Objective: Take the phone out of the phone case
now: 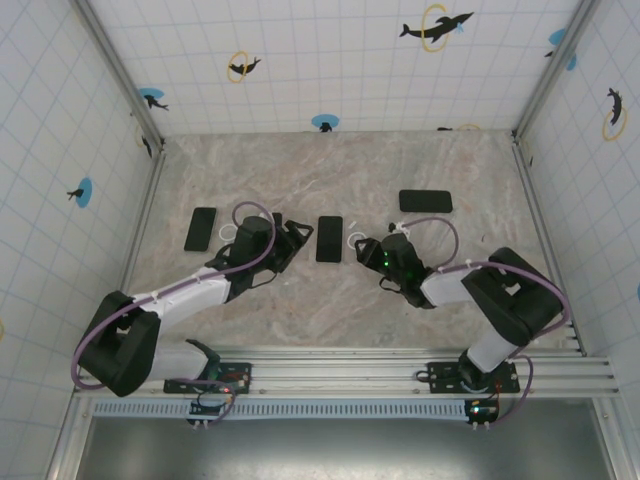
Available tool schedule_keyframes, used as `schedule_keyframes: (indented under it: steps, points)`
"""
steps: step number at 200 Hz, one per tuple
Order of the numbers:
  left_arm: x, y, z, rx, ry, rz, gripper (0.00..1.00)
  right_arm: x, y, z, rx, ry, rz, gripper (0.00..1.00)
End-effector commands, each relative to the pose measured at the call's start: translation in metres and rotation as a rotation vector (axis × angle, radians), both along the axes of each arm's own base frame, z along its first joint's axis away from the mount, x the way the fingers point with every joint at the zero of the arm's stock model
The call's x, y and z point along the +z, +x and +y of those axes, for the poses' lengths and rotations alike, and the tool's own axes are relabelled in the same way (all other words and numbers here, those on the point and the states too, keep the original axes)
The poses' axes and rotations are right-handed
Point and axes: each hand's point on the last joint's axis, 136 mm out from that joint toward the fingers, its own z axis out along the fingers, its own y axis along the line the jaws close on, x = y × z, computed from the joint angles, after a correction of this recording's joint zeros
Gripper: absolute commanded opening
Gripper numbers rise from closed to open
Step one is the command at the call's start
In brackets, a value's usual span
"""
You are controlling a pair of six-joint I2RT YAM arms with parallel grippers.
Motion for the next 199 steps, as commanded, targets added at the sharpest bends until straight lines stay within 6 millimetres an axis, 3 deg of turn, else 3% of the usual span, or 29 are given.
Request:
schedule_keyframes:
  steps: [1, 8, 45, 125, 162, 199]
  points:
    - [0.013, 0.004, -0.006, -0.042, -0.005, -0.033, 0.91, 0.008, 0.001, -0.012, 0.011, -0.135, -0.023, 0.66]
    - [0.013, 0.005, -0.008, -0.05, -0.007, -0.035, 0.97, 0.011, 0.003, -0.017, 0.011, -0.156, -0.027, 0.66]
    - [0.016, 0.008, -0.016, -0.073, -0.017, -0.049, 0.98, 0.026, 0.013, -0.047, 0.047, -0.28, -0.049, 0.69]
    - [0.018, 0.005, -0.038, -0.107, -0.031, -0.058, 0.98, 0.048, 0.052, -0.113, 0.343, -0.582, -0.054, 0.76]
    - [0.019, 0.004, -0.039, -0.109, -0.036, -0.061, 0.98, 0.046, 0.073, -0.137, 0.461, -0.584, -0.069, 0.77]
    - [0.019, 0.003, -0.039, -0.108, -0.05, -0.06, 0.98, 0.042, 0.092, -0.14, 0.623, -0.622, -0.101, 0.88]
